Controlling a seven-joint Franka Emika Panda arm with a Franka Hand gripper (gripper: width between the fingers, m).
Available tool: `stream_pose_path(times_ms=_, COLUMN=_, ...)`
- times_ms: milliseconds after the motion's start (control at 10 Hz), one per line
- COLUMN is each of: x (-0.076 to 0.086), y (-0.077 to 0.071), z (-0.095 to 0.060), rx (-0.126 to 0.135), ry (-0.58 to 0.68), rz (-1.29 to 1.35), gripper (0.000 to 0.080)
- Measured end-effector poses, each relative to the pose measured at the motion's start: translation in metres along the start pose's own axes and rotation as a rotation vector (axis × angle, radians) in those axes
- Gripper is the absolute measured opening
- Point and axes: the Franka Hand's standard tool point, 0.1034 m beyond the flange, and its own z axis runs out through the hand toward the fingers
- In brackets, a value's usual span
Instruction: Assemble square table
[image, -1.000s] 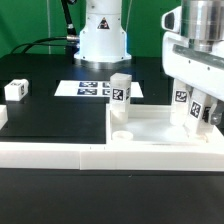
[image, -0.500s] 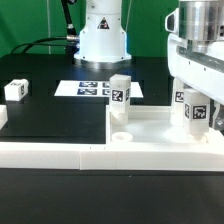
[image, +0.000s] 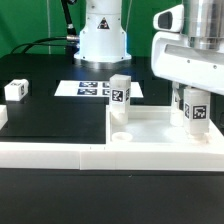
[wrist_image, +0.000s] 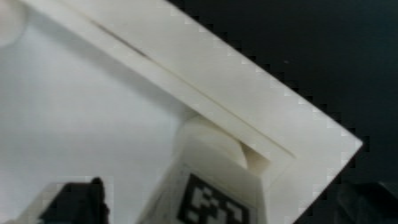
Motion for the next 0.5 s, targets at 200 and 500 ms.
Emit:
stream_pose_path(times_ms=200, x=0.001, y=0.001, z=0.000, rx=-0.001, ry=0.001, rz=-0.157, gripper=0.0649)
stream_pose_path(times_ms=500, x=0.007, y=0.003, z=-0.021, rx=0.029, ry=0.030, rz=-0.556, gripper=0.0649)
